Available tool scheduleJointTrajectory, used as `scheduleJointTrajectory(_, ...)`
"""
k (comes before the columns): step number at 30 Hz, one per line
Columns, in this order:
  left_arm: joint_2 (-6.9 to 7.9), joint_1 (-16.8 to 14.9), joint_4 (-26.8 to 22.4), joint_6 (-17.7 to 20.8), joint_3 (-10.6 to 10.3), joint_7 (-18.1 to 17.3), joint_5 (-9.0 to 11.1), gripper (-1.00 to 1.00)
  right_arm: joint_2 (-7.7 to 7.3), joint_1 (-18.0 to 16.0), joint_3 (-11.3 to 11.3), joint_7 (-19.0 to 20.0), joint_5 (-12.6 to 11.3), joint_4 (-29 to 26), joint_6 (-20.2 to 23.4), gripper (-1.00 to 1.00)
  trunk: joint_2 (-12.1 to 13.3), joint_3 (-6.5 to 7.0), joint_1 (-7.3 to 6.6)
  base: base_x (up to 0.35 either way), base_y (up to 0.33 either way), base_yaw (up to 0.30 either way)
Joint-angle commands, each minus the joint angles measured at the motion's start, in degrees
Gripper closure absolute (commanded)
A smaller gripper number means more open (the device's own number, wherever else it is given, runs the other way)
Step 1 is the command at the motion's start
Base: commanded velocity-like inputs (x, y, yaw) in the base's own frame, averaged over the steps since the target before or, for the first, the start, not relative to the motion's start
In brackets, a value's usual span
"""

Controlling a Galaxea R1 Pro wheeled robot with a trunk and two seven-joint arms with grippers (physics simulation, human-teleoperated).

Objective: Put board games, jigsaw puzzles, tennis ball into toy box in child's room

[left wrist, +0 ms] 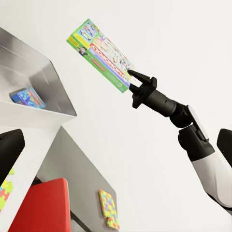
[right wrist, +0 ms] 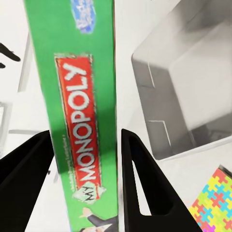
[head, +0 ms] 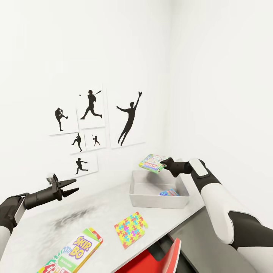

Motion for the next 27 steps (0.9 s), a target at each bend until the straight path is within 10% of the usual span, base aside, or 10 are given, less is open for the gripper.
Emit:
scheduleJointTrajectory(1,0.00,-0.03,0.01,0.62,0.01,-0.23,-0.05,-1.00,-0.01,-0.01,-0.20,-0.58,-0.67,-0.08,0.17,1.00,-0.05,-0.04,0.02,0.000,0.000,0.000)
scheduleJointTrajectory(27,0.06,0.01,-0.02,0.73,-0.08,-0.31,-0.05,-1.00,-0.70,-3.80,-0.62,-1.67,-0.82,0.51,3.45,1.00,-0.05,-2.17,0.02,0.000,0.000,0.000)
